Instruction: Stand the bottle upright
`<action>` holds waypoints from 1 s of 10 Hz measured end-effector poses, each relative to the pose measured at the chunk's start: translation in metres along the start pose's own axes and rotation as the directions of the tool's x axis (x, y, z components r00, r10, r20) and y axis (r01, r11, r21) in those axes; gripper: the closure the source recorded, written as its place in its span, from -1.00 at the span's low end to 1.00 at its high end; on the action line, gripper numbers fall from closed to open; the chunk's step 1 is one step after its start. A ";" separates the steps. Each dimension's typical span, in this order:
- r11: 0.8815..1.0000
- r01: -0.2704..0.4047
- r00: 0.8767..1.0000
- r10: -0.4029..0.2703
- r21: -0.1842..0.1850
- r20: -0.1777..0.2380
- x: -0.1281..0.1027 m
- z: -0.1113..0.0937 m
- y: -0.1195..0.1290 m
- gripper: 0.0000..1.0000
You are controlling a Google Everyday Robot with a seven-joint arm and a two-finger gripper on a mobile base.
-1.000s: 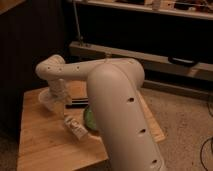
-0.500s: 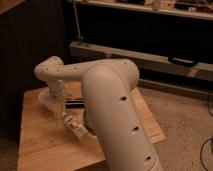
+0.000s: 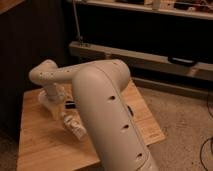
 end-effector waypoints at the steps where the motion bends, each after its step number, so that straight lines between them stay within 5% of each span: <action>1: 1.000 -0.015 1.000 0.014 0.007 0.014 -0.002 -0.001 0.005 -0.60; 10: 0.986 -0.153 0.986 0.148 0.070 0.080 -0.010 -0.004 0.015 -0.60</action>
